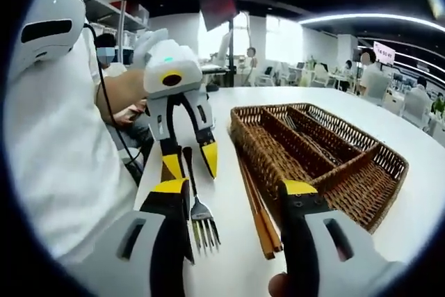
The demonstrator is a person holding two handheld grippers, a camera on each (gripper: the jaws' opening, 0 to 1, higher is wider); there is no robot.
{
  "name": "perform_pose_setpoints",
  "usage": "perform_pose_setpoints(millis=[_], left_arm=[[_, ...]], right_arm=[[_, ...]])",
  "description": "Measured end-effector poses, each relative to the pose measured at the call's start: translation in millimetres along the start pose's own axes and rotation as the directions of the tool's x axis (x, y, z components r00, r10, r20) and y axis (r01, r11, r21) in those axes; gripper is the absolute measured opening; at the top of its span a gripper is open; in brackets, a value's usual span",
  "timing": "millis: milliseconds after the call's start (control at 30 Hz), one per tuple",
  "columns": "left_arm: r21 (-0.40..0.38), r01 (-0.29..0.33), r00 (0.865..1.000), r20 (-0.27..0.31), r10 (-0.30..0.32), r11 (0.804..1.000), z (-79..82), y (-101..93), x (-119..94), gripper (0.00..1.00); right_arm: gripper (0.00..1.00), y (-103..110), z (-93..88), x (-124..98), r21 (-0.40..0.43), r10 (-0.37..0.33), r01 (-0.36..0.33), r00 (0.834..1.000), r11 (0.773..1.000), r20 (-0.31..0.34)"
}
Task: Arrange the knives, forks, and spoons in their matching storage slots by inserting each utensil handle-first until every utensil is classified and aligned in the correct compartment
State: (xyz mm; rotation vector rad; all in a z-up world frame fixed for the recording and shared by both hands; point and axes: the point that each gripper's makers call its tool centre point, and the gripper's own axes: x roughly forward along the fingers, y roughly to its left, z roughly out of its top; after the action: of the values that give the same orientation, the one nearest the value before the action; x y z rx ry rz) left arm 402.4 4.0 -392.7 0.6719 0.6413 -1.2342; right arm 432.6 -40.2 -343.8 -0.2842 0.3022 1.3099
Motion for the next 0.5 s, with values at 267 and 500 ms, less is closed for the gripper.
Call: perform_pose_setpoints(millis=[267,500], left_arm=[[-0.004,0.013,1.0,-0.013,-0.013,1.0,-1.4,-1.7,2,0.19],[-0.001,0.025,0.999,-0.039,-0.025,1.0,-5.3,-4.0,5,0.16]], right_arm=[[0.55,7,-9.1,-4,0.022,-0.002,0.002,1.0,1.0,-0.005],[0.58,12,-15.2,-4,0.01,0.004,-0.003,1.0,1.0,-0.03]])
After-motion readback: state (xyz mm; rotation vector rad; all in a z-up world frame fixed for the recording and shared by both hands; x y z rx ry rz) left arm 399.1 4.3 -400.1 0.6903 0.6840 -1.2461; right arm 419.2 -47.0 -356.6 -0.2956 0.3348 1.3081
